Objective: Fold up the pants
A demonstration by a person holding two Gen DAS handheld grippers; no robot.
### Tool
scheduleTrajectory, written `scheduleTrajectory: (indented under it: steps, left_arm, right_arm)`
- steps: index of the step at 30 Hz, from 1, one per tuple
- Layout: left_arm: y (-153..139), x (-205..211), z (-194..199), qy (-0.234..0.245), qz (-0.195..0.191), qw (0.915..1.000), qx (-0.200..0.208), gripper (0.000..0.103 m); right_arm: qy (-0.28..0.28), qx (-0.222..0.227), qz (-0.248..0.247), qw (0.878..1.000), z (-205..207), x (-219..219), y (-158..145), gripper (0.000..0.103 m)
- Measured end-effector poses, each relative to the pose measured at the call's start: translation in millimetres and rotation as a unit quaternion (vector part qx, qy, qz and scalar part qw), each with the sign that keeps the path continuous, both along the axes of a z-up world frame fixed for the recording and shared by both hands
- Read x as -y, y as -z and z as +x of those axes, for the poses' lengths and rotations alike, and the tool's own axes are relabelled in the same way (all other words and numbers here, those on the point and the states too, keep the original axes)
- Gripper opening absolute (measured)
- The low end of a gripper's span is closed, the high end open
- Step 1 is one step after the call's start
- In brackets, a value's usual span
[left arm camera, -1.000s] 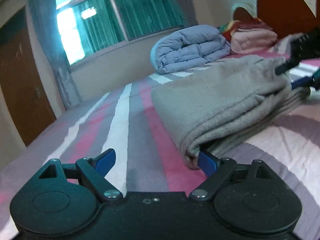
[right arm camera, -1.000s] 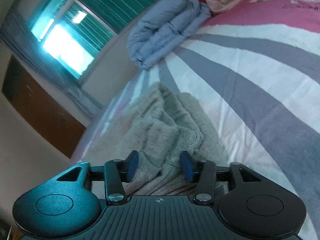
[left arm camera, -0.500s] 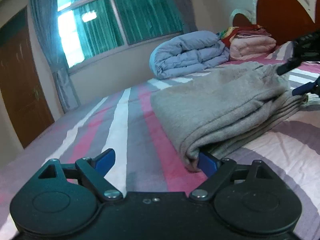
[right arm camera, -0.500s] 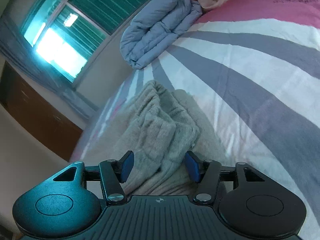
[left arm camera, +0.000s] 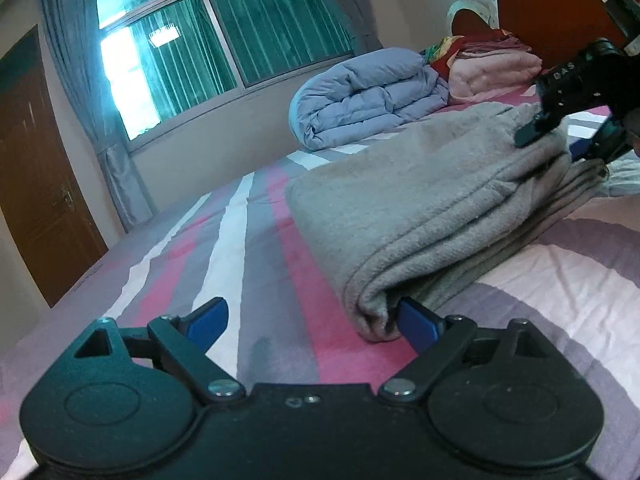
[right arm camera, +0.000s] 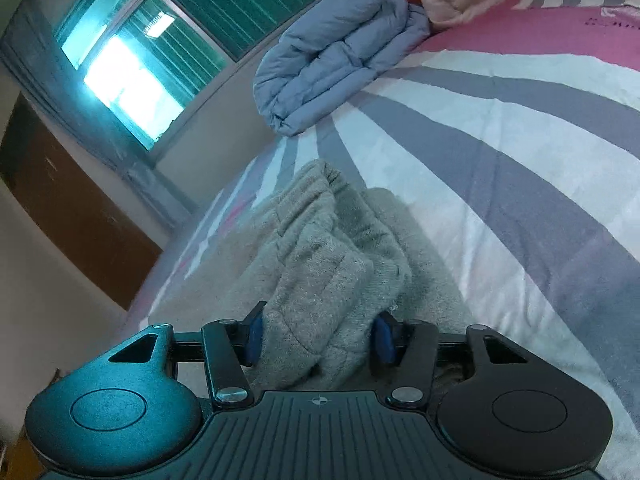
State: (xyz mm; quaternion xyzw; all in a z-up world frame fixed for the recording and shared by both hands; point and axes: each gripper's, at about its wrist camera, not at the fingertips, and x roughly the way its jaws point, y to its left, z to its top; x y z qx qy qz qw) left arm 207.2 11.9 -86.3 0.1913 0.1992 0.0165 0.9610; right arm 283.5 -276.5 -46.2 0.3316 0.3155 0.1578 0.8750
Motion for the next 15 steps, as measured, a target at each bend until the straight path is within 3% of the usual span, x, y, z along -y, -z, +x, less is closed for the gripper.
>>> scheduleTrajectory:
  steps: [5,8,10,11,12,14,15]
  left_arm:
    - [-3.0,-4.9,1.5,-0.014,-0.016,0.9998,0.002,0.085]
    - [-3.8,-4.9,0.3,-0.019,-0.021,0.9996,0.004,0.085]
    - [-4.5,-5.6,0.6,-0.022,-0.026,0.9994,0.003,0.086]
    - [-5.0,-7.3,1.2,-0.024,-0.03,0.9992,0.001,0.086]
    - [-5.6,-9.2,1.4,-0.027,-0.037,0.999,0.0,0.087]
    - [-6.5,-11.4,2.0,-0.032,-0.043,0.9986,0.0,0.087]
    - [-6.6,-11.5,1.7,-0.033,-0.043,0.9985,0.0,0.087]
  right_arm:
    - [0.026,0.002,-0.006,1.0,-25.0,8.1,-8.6,0.058]
    - [0.001,-0.022,0.003,1.0,-16.4,4.7,-1.1,0.06]
    - [0.0,-0.023,0.026,0.999,-8.3,4.0,6.7,0.074]
    - [-0.007,-0.016,0.04,0.999,-5.0,3.1,7.4,0.087]
    - [-0.016,-0.007,0.038,0.999,-3.1,-1.2,6.2,0.09]
    - [-0.029,0.01,0.003,1.0,-3.3,-10.8,0.7,0.088]
    - [-0.033,0.016,-0.009,0.999,-4.2,-15.2,-1.4,0.078]
